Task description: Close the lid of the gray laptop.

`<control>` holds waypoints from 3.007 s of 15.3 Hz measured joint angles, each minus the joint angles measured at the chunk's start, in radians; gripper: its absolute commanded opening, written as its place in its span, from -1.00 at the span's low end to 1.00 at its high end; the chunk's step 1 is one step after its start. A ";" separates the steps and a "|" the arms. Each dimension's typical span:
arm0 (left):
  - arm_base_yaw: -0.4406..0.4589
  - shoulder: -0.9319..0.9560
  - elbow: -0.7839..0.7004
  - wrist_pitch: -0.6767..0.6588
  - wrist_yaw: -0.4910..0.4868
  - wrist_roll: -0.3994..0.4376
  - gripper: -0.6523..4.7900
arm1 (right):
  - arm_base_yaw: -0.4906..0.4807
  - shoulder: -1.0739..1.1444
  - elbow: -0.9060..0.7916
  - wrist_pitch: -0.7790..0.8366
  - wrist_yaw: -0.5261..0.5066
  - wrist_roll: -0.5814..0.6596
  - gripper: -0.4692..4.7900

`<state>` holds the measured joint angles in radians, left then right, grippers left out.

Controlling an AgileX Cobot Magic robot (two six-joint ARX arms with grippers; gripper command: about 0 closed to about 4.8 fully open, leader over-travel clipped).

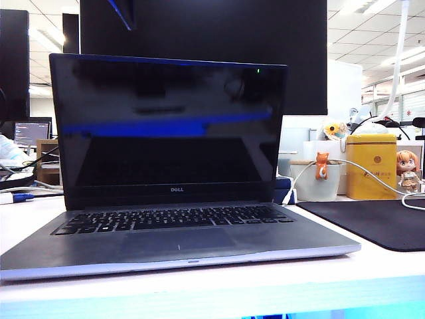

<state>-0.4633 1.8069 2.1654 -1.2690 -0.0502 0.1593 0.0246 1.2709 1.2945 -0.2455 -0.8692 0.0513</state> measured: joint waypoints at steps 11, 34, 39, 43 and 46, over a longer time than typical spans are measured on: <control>0.081 0.019 -0.164 -0.052 0.253 0.009 -0.78 | 0.000 -0.001 -0.001 -0.164 -0.024 -0.076 -0.84; 0.097 -0.241 -0.553 0.272 0.144 -0.033 -0.78 | -0.002 -0.002 -0.001 -0.189 -0.024 -0.103 -0.84; 0.101 -0.339 -0.749 0.505 0.180 -0.089 -0.78 | -0.001 -0.002 0.000 -0.192 -0.021 -0.108 -0.84; 0.089 -0.343 -0.752 0.514 0.200 -0.106 -0.78 | -0.002 -0.002 0.000 -0.190 -0.021 -0.113 -0.84; 0.045 -0.381 -0.812 0.555 0.195 -0.116 -0.78 | -0.003 -0.002 0.000 -0.191 -0.017 -0.122 -0.84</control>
<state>-0.4183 1.4261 1.3533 -0.7135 0.1452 0.0437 0.0219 1.2690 1.2942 -0.4362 -0.8864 -0.0708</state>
